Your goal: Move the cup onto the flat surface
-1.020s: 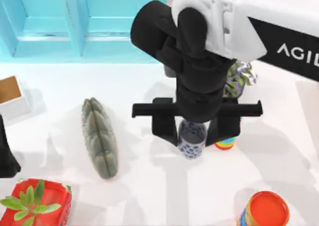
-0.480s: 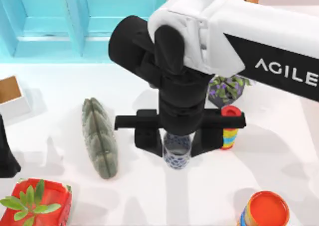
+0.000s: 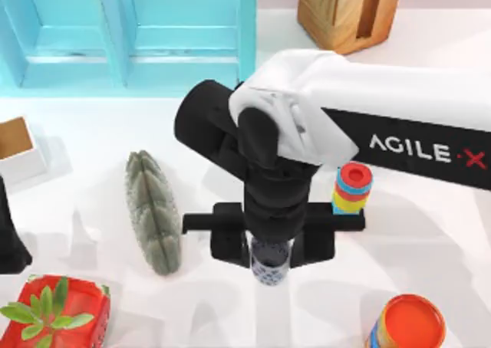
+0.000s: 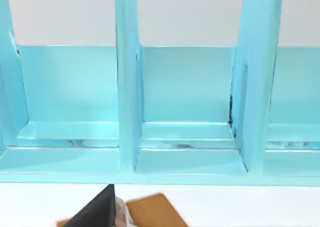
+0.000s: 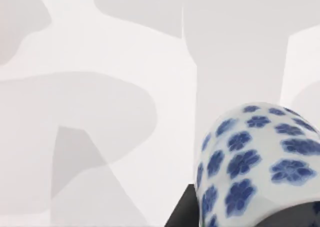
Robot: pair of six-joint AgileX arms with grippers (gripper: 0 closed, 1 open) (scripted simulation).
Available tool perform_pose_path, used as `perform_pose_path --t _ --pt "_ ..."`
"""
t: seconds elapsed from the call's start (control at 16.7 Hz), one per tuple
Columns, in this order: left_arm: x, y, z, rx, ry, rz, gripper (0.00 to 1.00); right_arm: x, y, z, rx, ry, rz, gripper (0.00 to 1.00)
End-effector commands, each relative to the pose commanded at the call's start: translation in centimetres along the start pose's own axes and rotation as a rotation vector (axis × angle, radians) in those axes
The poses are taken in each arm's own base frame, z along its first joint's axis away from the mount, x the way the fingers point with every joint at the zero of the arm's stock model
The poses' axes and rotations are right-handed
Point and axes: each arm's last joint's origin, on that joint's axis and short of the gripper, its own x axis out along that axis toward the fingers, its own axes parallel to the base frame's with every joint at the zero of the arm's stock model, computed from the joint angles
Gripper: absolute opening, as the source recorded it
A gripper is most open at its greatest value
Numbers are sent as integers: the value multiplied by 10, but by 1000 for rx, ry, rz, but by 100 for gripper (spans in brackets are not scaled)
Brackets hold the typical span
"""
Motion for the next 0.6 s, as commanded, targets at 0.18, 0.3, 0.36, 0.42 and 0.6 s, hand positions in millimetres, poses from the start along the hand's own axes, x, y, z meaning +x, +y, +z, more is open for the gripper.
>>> perform_pose_path --t 0.18,0.3,0.36,0.42,0.6 --pt "0 0 0 0 0 0 100 0 0 0 0 0 0 0" --pt "0 0 0 0 0 0 100 0 0 0 0 0 0 15" --pt "0 0 0 0 0 0 100 0 0 0 0 0 0 23" --pt "0 0 0 0 0 0 100 0 0 0 0 0 0 30" --pt "0 0 0 0 0 0 100 0 0 0 0 0 0 53"
